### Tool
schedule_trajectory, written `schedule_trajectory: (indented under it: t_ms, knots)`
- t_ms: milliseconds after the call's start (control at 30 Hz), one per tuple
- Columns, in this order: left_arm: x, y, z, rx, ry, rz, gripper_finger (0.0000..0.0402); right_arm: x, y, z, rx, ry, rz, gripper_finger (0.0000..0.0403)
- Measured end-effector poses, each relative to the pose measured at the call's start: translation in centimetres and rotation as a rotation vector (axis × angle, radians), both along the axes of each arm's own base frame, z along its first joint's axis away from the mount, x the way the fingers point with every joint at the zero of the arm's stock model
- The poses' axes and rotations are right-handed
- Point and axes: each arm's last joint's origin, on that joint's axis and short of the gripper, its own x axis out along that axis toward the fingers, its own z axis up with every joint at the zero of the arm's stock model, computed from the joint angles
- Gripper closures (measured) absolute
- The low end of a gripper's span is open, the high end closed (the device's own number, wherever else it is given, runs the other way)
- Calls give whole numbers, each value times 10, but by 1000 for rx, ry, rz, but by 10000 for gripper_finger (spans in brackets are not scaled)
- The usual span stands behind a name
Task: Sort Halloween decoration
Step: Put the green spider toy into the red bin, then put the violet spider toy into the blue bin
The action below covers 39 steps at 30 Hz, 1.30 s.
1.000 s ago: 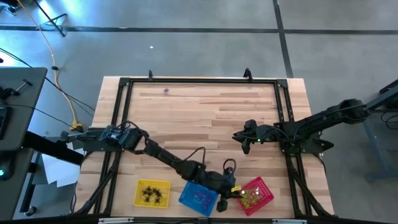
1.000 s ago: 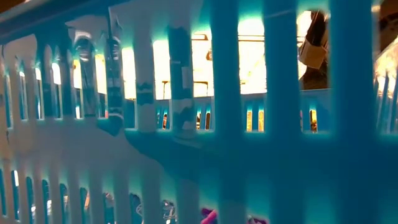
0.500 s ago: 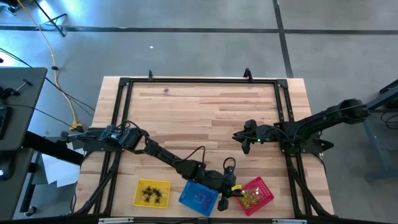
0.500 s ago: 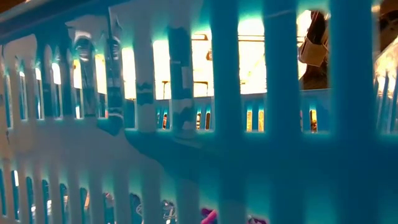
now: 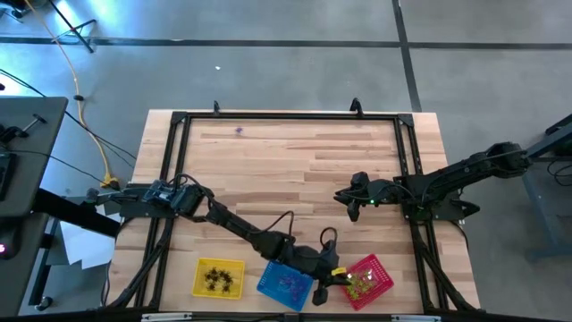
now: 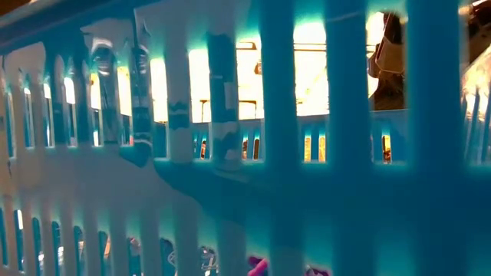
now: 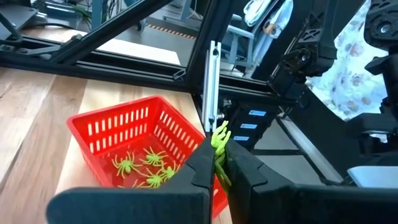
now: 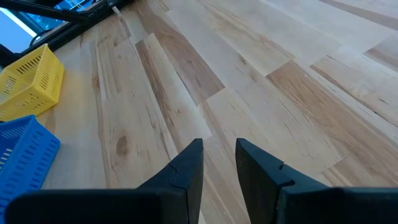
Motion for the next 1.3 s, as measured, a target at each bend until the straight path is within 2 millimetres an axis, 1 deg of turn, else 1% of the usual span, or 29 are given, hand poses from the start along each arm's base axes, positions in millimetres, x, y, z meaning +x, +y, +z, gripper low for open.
schedule_trajectory:
  t_ms: [167,233,300,500,600,700,833,933,1000,1133,1233,1300]
  knots:
    - [0,0,0,1,2,0,392,0,0,0,0,0,0,311]
    - [0,0,0,2,3,0,383,0,0,0,0,0,0,311]
    - [0,0,0,2,2,0,365,0,0,0,0,0,0,311]
    - [-1,-1,0,21,-10,-8,295,0,0,0,0,0,0,311]
    - [0,-2,1,17,-22,-9,267,0,0,0,0,0,0,311]
    - [-1,-2,2,17,-25,-10,250,0,0,0,0,0,0,311]
    - [-1,-1,0,56,-25,-17,244,0,0,0,0,0,0,311]
    - [-1,5,-4,170,29,22,246,0,0,0,0,0,0,311]
    - [-3,13,-5,193,109,85,246,0,0,0,0,0,0,311]
    - [-9,38,5,213,269,244,243,0,0,0,0,-1,0,311]
    - [-14,57,0,248,410,359,238,0,0,0,0,0,0,311]
    - [-18,69,-4,269,498,395,234,0,0,0,0,0,0,311]
